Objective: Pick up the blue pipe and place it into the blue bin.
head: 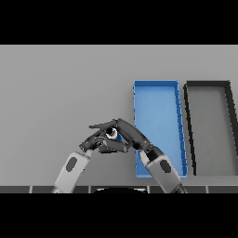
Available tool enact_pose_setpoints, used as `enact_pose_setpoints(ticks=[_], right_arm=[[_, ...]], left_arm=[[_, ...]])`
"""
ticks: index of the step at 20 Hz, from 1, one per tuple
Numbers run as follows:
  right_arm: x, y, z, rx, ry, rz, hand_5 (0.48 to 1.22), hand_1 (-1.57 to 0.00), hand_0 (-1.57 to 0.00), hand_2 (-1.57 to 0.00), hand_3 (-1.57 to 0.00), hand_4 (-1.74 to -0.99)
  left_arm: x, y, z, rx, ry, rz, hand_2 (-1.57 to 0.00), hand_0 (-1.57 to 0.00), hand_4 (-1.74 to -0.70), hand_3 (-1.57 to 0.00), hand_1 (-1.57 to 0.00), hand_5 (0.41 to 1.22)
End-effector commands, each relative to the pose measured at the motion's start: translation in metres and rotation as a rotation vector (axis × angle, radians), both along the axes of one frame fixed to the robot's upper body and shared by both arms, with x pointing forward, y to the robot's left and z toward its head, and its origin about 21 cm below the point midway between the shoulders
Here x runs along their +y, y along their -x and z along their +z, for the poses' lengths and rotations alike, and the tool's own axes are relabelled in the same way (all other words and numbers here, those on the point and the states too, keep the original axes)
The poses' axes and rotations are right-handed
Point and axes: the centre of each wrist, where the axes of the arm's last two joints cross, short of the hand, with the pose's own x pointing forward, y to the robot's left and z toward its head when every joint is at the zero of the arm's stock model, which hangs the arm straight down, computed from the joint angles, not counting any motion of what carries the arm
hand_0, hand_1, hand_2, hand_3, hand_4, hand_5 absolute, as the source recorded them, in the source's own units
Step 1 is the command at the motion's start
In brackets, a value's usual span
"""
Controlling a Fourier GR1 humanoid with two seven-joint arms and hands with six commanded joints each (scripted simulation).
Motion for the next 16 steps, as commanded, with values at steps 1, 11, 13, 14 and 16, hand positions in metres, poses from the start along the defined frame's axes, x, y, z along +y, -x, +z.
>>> enact_pose_setpoints(ticks=[1, 11, 13, 14, 16], right_arm=[[0.0, -0.002, 0.002, 0.001, 0.004, -0.011, 1.214, -1.57, -1.57, -1.57, -1.56, -1.739], [0.001, -0.004, 0.007, -0.008, -0.098, 0.008, 1.22, -1.57, -1.57, -1.57, -1.57, -1.741], [-0.003, -0.004, 0.015, 0.011, -0.157, 0.023, 1.221, -1.57, -1.57, -1.57, -1.57, -1.741], [-0.004, -0.004, 0.022, 0.034, -0.187, 0.023, 1.221, -1.57, -1.57, -1.57, -1.57, -1.741], [-0.009, -0.002, 0.045, 0.03, -0.236, 0.033, 1.221, -1.57, -1.57, -1.57, -1.57, -1.741]], left_arm=[[0.0, -0.002, 0.0, 0.013, -0.012, 0.016, -0.34, -0.38, -1.08, -0.3, -0.35, 1.029], [0.001, -0.002, -0.006, 0.098, -0.063, 0.081, -0.04, -0.04, -0.94, -0.03, -0.04, 0.495], [0.004, -0.004, -0.01, 0.107, -0.08, 0.095, -0.02, -0.03, -0.92, -0.02, -0.02, 0.482], [0.004, -0.001, -0.009, 0.107, -0.075, 0.084, -0.02, -0.02, -0.92, -0.02, -0.02, 0.474], [0.002, 0.001, -0.008, 0.113, -0.074, 0.081, -0.01, -0.01, -0.91, -0.01, -0.01, 0.464]])
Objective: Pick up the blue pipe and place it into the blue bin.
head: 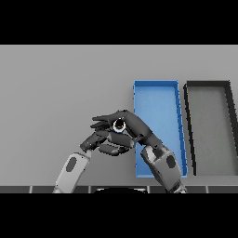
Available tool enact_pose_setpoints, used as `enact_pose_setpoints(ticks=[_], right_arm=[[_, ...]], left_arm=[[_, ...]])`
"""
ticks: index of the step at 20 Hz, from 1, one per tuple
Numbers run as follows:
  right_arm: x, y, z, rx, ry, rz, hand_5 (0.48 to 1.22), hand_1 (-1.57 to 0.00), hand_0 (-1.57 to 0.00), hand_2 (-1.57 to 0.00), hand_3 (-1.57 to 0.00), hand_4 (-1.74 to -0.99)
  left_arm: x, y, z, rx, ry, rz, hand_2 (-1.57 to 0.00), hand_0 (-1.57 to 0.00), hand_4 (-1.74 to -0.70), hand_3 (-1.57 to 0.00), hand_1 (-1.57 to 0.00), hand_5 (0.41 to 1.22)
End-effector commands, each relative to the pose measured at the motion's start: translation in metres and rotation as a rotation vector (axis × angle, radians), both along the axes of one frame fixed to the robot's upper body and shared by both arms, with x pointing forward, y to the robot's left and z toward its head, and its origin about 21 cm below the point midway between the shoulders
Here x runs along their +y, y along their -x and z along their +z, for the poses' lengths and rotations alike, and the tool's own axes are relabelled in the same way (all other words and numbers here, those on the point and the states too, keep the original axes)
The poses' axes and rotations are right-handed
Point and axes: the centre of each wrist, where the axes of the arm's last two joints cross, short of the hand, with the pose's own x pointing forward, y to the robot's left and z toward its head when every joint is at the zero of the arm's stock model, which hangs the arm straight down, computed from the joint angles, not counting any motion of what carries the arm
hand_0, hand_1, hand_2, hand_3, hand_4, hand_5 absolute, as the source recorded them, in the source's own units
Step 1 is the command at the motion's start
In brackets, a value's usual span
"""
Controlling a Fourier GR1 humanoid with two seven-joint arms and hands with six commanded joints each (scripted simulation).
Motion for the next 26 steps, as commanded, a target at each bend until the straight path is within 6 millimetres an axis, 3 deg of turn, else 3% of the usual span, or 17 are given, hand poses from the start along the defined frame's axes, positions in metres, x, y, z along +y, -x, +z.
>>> enact_pose_setpoints(ticks=[1, 5, 8, 12, 15, 19, 26], right_arm=[[-0.006, -0.004, 0.008, 0.005, -0.016, 0.002, 1.221, -1.57, -1.57, -1.57, -1.57, -1.741], [-0.023, -0.027, 0.056, -0.06, -0.068, 0.021, 1.221, -1.57, -1.57, -1.57, -1.57, -1.741], [-0.047, -0.034, 0.091, -0.141, -0.114, -0.16, 1.221, -1.57, -1.57, -1.57, -1.57, -1.741], [-0.086, -0.056, 0.104, -0.103, -0.117, -0.354, 1.221, -1.57, -1.57, -1.57, -1.57, -1.741], [-0.121, -0.064, 0.093, -0.064, -0.072, -0.484, 1.221, -1.57, -1.57, -1.57, -1.57, -1.741], [-0.158, -0.06, 0.05, 0.069, -0.06, -0.599, 1.221, -1.57, -1.57, -1.57, -1.57, -1.741], [-0.177, -0.025, -0.031, 0.323, -0.016, -0.723, 1.221, -1.57, -1.57, -1.57, -1.57, -1.741]], left_arm=[[0.003, 0.001, 0.0, -0.002, -0.004, 0.003, -0.01, -0.01, -0.91, -0.01, -0.01, 0.456], [0.0, 0.0, 0.001, 0.014, -0.019, 0.0, 0.0, 0.0, -0.91, 0.0, 0.0, 0.437], [0.005, -0.004, -0.001, 0.025, -0.041, 0.009, 0.0, 0.0, -0.9, 0.0, 0.0, 0.432], [0.002, 0.001, 0.001, 0.015, -0.033, 0.003, 0.0, 0.0, -0.89, 0.0, 0.0, 0.421], [0.005, 0.0, 0.002, 0.001, -0.031, 0.007, 0.0, 0.0, -0.88, 0.0, 0.0, 0.411], [0.01, -0.001, 0.002, -0.01, -0.056, 0.014, 0.0, 0.0, -0.87, 0.0, 0.0, 0.418], [0.007, 0.006, -0.002, 0.009, -0.027, 0.009, 0.0, 0.0, -0.88, 0.0, 0.0, 0.423]])
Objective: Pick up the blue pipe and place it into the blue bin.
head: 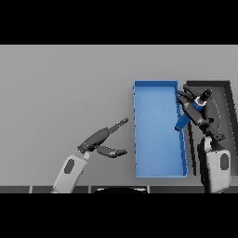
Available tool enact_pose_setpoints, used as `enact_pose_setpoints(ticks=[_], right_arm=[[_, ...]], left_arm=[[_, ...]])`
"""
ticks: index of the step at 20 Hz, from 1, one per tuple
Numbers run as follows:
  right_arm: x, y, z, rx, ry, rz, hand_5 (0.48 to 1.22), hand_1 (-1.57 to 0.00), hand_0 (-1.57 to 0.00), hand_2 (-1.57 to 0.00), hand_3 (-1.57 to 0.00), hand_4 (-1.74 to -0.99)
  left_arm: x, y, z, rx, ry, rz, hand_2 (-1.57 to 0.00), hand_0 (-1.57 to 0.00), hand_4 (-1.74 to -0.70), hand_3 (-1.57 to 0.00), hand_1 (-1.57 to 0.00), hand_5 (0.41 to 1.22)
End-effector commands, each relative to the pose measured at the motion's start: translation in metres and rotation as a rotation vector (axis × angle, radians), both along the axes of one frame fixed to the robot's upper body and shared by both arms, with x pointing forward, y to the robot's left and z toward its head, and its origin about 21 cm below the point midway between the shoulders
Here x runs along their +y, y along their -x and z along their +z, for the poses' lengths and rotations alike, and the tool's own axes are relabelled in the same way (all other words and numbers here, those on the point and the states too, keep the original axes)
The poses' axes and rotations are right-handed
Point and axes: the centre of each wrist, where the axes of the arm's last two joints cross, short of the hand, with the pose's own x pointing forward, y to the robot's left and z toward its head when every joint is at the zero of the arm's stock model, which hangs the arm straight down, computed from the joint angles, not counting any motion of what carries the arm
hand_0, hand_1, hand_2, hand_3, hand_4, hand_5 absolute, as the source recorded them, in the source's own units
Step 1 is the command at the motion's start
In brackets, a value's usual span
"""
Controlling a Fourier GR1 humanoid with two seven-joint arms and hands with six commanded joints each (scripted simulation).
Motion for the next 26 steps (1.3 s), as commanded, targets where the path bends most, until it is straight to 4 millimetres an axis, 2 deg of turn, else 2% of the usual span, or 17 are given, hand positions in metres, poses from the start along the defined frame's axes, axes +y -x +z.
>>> enact_pose_setpoints(ticks=[1, 5, 6, 7, 8, 11, 12, 13, 15, 17, 18, 20, 23, 26], right_arm=[[0.0, 0.004, -0.008, 0.037, -0.012, -0.028, 1.221, -1.57, -1.57, -1.57, -1.57, -1.741], [0.0, 0.02, -0.041, 0.198, 0.001, -0.131, 1.221, -1.57, -1.57, -1.57, -1.57, -1.741], [0.002, 0.024, -0.049, 0.241, 0.001, -0.153, 1.221, -1.57, -1.57, -1.57, -1.51, -1.741], [0.006, 0.026, -0.054, 0.278, -0.004, -0.168, 1.221, -1.57, -1.57, -1.57, -1.52, -1.741], [0.008, 0.028, -0.058, 0.307, 0.011, -0.179, 1.221, -1.57, -1.57, -1.57, -1.26, -1.741], [0.009, 0.031, -0.077, 0.42, 0.066, -0.227, 1.221, -1.57, -1.57, -1.57, -0.91, -1.741], [0.011, 0.032, -0.083, 0.465, 0.072, -0.246, 1.221, -1.55, -1.57, -1.57, -0.85, -1.741], [0.011, 0.031, -0.086, 0.489, 0.079, -0.245, 1.221, -1.34, -1.46, -1.34, -0.79, -1.678], [0.011, 0.028, -0.091, 0.541, 0.112, -0.255, 1.221, -0.85, -0.94, -0.86, -0.5, -1.503], [0.012, 0.025, -0.089, 0.593, 0.171, -0.211, 1.221, -0.55, -0.6, -0.55, -0.32, -1.337], [0.014, 0.024, -0.088, 0.602, 0.206, -0.176, 1.186, -0.44, -0.48, -0.44, -0.26, -1.275], [0.015, 0.022, -0.086, 0.612, 0.305, -0.112, 1.084, -0.28, -0.31, -0.28, -0.16, -1.175], [0.018, 0.022, -0.091, 0.66, 0.361, -0.065, 0.934, -0.14, -0.16, -0.14, -0.08, -1.083], [0.018, 0.023, -0.097, 0.719, 0.382, -0.053, 0.846, -0.07, -0.08, -0.07, -0.04, -1.063]], left_arm=[[-0.003, -0.002, 0.0, 0.011, -0.012, 0.004, 0.0, 0.0, -0.88, 0.0, 0.0, 0.425], [0.001, 0.004, -0.001, 0.005, -0.005, -0.003, 0.0, 0.0, -0.88, 0.0, 0.0, 0.425], [0.0, 0.004, 0.0, 0.001, -0.002, -0.002, 0.0, 0.0, -0.89, 0.0, 0.0, 0.423], [-0.003, 0.002, 0.004, -0.002, -0.007, 0.001, 0.0, 0.0, -0.89, 0.0, 0.0, 0.422], [-0.004, 0.001, 0.003, 0.006, -0.016, 0.004, 0.0, 0.0, -0.89, 0.0, 0.0, 0.42], [0.001, 0.002, 0.002, -0.002, -0.016, 0.0, 0.0, 0.0, -0.88, 0.0, 0.0, 0.421], [0.0, 0.002, 0.001, -0.005, -0.023, 0.004, 0.0, 0.0, -0.88, 0.0, 0.0, 0.421], [-0.001, 0.002, 0.001, -0.005, -0.024, 0.002, 0.0, 0.0, -0.88, 0.0, 0.0, 0.421], [-0.001, 0.002, 0.002, -0.007, -0.016, 0.001, 0.0, 0.0, -0.88, 0.0, 0.0, 0.422], [-0.001, 0.002, 0.001, -0.007, -0.021, 0.001, 0.0, 0.0, -0.88, 0.0, 0.0, 0.427], [-0.004, 0.003, 0.001, -0.003, -0.018, -0.006, 0.0, 0.0, -0.88, 0.0, 0.0, 0.428], [-0.001, 0.002, 0.0, 0.003, -0.015, 0.002, 0.0, 0.0, -0.88, 0.0, 0.0, 0.429], [-0.001, 0.004, 0.001, 0.006, -0.013, 0.001, 0.0, 0.0, -0.89, 0.0, 0.0, 0.428], [-0.003, 0.004, 0.003, 0.0, -0.012, 0.001, 0.0, 0.0, -0.89, 0.0, 0.0, 0.427]])
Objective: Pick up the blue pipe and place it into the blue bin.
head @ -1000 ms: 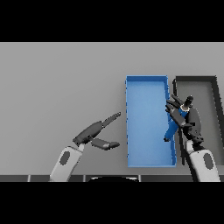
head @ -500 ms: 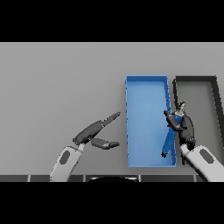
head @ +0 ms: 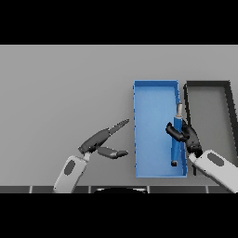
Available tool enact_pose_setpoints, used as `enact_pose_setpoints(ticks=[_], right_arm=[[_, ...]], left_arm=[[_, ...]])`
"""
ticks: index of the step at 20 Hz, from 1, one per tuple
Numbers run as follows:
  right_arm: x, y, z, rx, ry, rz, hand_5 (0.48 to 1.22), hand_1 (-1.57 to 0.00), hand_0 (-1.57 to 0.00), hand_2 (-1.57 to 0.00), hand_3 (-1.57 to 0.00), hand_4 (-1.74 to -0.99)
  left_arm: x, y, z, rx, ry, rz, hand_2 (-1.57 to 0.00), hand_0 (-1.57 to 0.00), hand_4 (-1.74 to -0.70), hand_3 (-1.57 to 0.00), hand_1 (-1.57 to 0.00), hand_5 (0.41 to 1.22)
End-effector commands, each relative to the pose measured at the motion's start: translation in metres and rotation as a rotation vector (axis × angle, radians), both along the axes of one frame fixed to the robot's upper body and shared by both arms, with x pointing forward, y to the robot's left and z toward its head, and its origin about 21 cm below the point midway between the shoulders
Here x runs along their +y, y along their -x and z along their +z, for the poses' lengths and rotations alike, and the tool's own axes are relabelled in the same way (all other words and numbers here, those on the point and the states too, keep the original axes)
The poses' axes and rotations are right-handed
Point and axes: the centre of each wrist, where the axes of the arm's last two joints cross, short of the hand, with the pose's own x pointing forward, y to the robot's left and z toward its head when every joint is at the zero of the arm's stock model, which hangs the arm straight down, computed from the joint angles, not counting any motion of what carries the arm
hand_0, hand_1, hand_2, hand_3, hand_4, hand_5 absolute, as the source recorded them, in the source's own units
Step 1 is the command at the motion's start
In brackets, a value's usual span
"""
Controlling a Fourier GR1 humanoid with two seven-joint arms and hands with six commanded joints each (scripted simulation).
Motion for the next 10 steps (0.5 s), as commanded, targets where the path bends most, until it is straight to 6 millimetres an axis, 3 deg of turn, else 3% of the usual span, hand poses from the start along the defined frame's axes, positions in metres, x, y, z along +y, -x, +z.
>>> enact_pose_setpoints(ticks=[1, 6, 10], right_arm=[[-0.0002, 0.0004, -0.0019, 0.013, 0.019, 0.011, 0.817, -0.06, -0.06, -0.06, -0.03, -1.056], [0.0037, -0.0026, -0.0052, 0.035, 0.071, 0.037, 0.696, -0.02, -0.02, -0.02, -0.01, -1.033], [0.0049, -0.0042, -0.002, 0.038, 0.08, 0.051, 0.665, -0.01, -0.01, -0.01, 0.0, -1.022]], left_arm=[[0.0006, 0.0016, 0.0002, -0.003, 0.005, -0.002, 0.0, 0.0, -0.89, 0.0, 0.0, 0.427], [0.0018, 0.0009, -0.0013, 0.003, -0.01, 0.002, 0.0, 0.0, -0.89, 0.0, 0.0, 0.429], [0.0028, 0.0015, -0.0018, 0.0, -0.012, 0.007, 0.0, 0.0, -0.89, 0.0, 0.0, 0.431]])
